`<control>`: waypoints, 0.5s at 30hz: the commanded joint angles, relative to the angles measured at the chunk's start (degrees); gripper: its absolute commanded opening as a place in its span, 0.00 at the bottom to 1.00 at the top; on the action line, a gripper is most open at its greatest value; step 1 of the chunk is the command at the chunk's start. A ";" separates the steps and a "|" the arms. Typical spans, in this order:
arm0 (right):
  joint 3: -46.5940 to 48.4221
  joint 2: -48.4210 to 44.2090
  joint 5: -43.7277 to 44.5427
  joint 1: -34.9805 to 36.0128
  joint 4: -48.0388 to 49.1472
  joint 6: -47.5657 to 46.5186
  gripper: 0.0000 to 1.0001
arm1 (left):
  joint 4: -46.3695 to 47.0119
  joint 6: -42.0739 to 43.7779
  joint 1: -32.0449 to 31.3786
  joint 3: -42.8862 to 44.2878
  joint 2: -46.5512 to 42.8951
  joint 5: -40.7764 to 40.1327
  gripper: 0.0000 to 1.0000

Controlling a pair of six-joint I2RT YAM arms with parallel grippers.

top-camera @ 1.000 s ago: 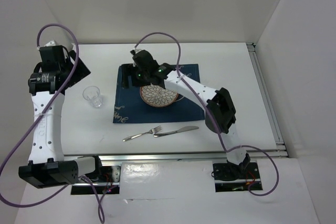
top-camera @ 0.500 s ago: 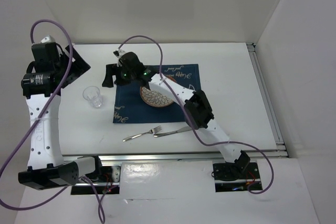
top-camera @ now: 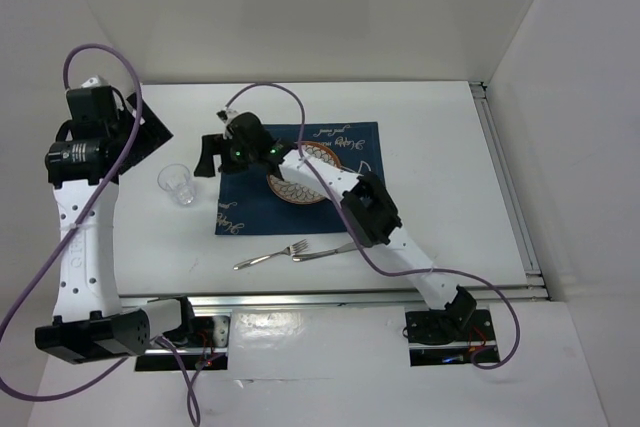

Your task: Set the dinner table for one person

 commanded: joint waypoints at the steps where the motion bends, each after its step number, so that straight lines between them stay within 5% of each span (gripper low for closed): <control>1: -11.51 -12.58 2.56 -1.14 0.52 -0.80 0.94 | 0.54 1.56 0.28 -1.71 1.82 -3.57 0.88; 3: -24.56 -26.95 4.57 -2.72 1.05 -1.32 0.96 | 0.53 2.79 0.28 -3.89 3.05 -5.23 0.85; 10: -58.00 -56.09 11.08 -6.24 4.12 -0.80 0.97 | 3.61 3.50 0.28 -11.01 7.27 -7.17 0.79; 15: -64.37 -69.81 15.74 -9.05 -3.51 -0.79 0.97 | 7.47 4.19 0.28 -14.45 13.23 -5.25 0.79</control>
